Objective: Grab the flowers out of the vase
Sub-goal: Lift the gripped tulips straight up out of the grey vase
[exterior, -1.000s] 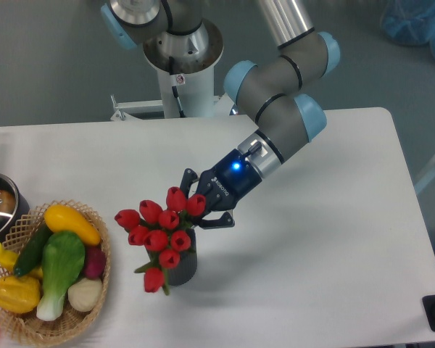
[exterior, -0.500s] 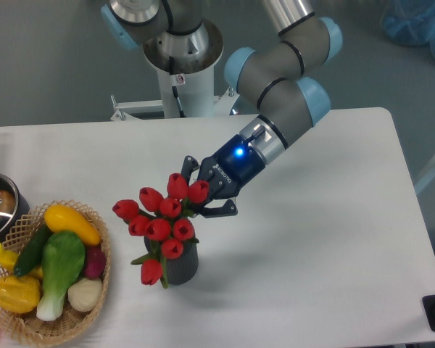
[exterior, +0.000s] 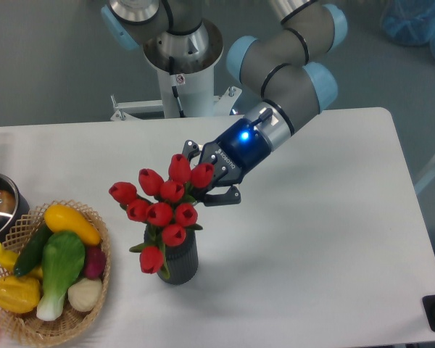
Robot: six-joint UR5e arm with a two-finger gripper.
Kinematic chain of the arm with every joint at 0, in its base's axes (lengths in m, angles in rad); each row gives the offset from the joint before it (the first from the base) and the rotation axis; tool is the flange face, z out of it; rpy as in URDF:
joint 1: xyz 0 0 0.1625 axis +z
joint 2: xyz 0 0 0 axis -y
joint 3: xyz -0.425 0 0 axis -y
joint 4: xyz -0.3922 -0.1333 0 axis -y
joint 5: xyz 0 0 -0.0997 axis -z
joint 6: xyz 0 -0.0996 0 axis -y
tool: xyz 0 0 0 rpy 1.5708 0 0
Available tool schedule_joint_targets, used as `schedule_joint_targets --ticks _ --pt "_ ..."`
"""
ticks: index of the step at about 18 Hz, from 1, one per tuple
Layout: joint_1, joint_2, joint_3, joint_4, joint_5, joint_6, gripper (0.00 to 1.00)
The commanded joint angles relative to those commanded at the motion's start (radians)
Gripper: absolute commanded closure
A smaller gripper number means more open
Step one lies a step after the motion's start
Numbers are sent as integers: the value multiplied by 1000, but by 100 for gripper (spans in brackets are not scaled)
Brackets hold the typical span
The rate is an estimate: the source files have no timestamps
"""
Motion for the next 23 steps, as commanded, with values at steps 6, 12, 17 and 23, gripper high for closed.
schedule_joint_targets --ticks 6,12,17,23 --pt "18 25 22 0 -20 -43 100" --pt "34 31 57 0 -43 -91 100" --pt "45 32 71 0 -48 -92 100" --pt "60 31 92 0 -48 -92 100"
